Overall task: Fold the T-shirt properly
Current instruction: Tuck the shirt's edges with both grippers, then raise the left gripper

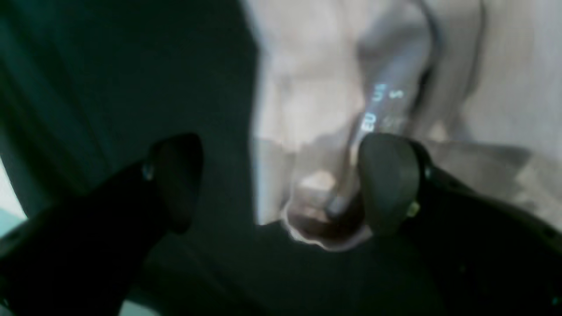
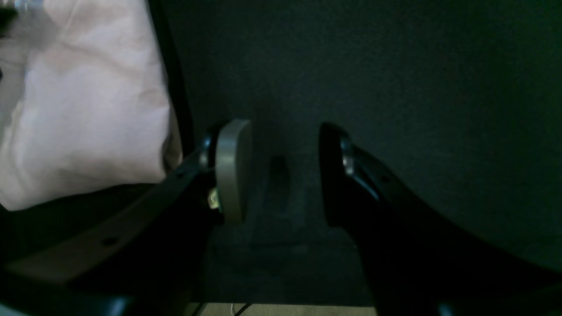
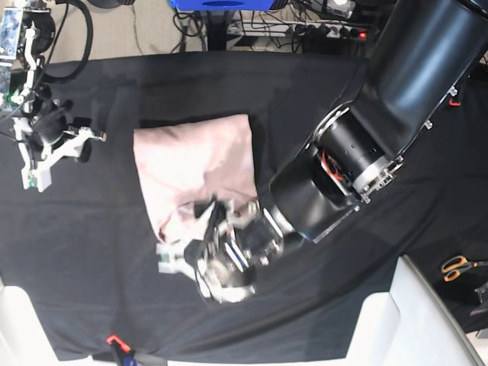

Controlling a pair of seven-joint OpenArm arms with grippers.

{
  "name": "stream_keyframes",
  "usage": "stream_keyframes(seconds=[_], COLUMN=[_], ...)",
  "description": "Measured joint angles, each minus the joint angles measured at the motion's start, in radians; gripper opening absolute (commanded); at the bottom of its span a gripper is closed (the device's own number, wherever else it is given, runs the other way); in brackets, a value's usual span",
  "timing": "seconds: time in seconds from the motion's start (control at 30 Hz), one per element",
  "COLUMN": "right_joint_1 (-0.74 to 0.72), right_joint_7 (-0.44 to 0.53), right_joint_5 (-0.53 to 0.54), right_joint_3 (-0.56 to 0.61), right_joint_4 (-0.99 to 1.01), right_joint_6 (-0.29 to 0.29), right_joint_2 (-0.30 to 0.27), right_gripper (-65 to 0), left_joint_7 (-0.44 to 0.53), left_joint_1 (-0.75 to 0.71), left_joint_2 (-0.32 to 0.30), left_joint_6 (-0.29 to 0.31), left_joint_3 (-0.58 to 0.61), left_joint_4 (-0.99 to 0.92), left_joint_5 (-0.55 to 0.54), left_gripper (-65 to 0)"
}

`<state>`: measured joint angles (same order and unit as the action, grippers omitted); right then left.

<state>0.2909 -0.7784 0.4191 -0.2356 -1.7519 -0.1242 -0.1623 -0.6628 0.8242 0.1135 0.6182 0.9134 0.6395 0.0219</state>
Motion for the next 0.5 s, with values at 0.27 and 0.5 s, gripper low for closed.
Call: stream_keyframes(seconds=[0.27, 0.5], right_joint_1=[0.001, 0.035], right_joint_7=[0.0, 0.001], right_joint_5=[-0.005, 0.0], right_joint_3=[0.124, 0.241], right_joint_4=[-0.006, -0.114], right_joint_6=[0.0, -0.003], right_joint_2=[-0.01, -0.011], right_gripper=[-40.7, -41.0], left_joint_7=[0.012, -0.156], left_joint_1=[-0.019, -0.3], left_joint_2=[0.026, -0.027], left_joint_6=[-0.007, -0.01], left_joint_3=[-0.352, -0.48], left_joint_4=[0.073, 0.561], left_joint_5=[0.003, -0.007], left_gripper=[-11.8, -65.0])
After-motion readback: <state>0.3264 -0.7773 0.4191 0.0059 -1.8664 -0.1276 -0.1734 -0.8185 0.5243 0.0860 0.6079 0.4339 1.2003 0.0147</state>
